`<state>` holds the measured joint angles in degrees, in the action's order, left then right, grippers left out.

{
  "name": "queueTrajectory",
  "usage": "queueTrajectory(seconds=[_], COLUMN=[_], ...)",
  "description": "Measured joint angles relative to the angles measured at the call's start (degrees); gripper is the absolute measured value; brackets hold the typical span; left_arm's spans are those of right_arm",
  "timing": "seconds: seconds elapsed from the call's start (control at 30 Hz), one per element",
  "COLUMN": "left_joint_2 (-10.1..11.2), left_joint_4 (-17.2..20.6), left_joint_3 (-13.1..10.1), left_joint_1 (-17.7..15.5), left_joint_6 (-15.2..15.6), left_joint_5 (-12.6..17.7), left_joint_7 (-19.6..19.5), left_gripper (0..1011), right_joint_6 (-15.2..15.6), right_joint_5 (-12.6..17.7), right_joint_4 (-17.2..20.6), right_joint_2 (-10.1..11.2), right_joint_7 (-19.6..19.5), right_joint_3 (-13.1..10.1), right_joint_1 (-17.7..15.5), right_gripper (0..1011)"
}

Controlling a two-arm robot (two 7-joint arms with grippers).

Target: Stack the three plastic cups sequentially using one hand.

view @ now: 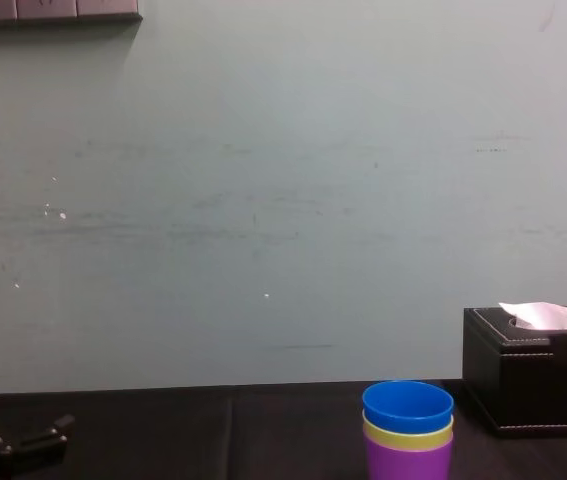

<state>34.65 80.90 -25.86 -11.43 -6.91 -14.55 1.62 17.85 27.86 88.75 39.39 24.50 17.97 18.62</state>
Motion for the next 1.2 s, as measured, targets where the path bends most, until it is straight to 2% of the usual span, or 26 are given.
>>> queueTrajectory(seconds=[0.5, 1.2], left_joint_2=[0.00, 0.00], left_joint_4=[0.00, 0.00], left_joint_3=[0.00, 0.00], left_joint_1=[0.00, 0.00], left_joint_6=[0.00, 0.00], left_joint_5=[0.00, 0.00], left_joint_7=[0.00, 0.00], left_gripper=[1011, 1011], right_joint_6=[-0.22, -0.23], right_joint_5=[-0.44, -0.56], right_joint_4=[-5.03, -4.35], right_joint_2=[-0.88, -0.71], right_joint_7=[-0.62, -0.58], right_joint_3=[-0.93, -0.87], right_joint_1=[-1.84, -1.66], right_gripper=[1003, 1003])
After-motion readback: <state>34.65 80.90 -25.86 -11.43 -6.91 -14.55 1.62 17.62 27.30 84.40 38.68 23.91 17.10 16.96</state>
